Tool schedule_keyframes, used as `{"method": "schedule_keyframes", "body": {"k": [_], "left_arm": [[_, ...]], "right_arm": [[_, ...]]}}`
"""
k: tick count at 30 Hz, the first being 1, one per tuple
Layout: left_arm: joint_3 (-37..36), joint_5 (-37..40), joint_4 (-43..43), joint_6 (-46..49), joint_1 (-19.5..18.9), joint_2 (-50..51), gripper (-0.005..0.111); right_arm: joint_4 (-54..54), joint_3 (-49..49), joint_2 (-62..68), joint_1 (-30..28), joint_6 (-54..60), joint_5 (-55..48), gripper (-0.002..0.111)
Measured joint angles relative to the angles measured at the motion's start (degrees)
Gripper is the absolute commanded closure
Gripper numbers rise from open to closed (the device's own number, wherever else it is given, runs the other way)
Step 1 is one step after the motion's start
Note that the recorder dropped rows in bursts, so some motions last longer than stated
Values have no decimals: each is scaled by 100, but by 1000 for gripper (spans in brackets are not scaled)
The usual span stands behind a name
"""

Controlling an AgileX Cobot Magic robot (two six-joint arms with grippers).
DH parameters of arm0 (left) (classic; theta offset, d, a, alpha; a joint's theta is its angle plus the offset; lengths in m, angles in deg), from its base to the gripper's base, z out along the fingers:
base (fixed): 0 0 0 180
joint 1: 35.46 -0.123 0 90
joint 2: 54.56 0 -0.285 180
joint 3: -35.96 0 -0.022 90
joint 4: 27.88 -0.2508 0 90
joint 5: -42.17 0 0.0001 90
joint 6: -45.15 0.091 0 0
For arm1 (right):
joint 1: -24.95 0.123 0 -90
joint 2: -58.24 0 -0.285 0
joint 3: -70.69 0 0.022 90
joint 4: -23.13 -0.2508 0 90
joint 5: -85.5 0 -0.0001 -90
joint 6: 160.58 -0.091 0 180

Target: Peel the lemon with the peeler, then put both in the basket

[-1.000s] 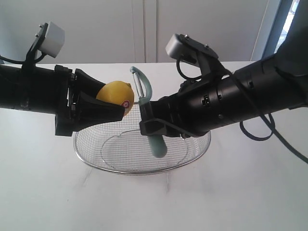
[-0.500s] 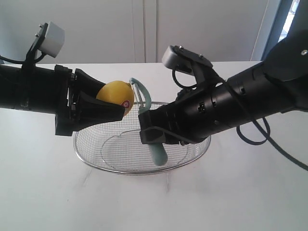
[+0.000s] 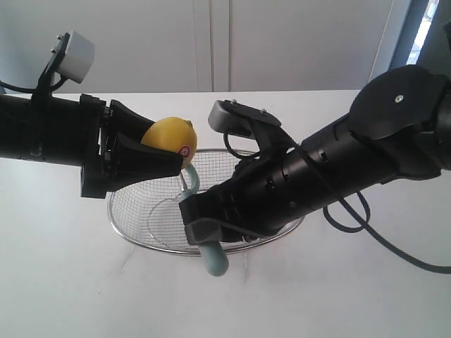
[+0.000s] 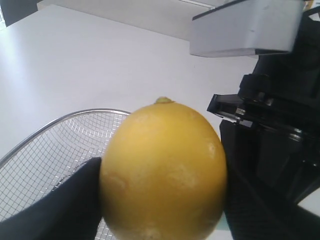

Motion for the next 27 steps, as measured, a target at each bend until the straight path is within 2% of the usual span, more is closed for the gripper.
{"method": "schedule_keyframes", "body": {"k": [27], "left_arm": [[0,12,10,0,0,0,107]], "right_arm": [[452,0,-572,3,-779,601,108]]}}
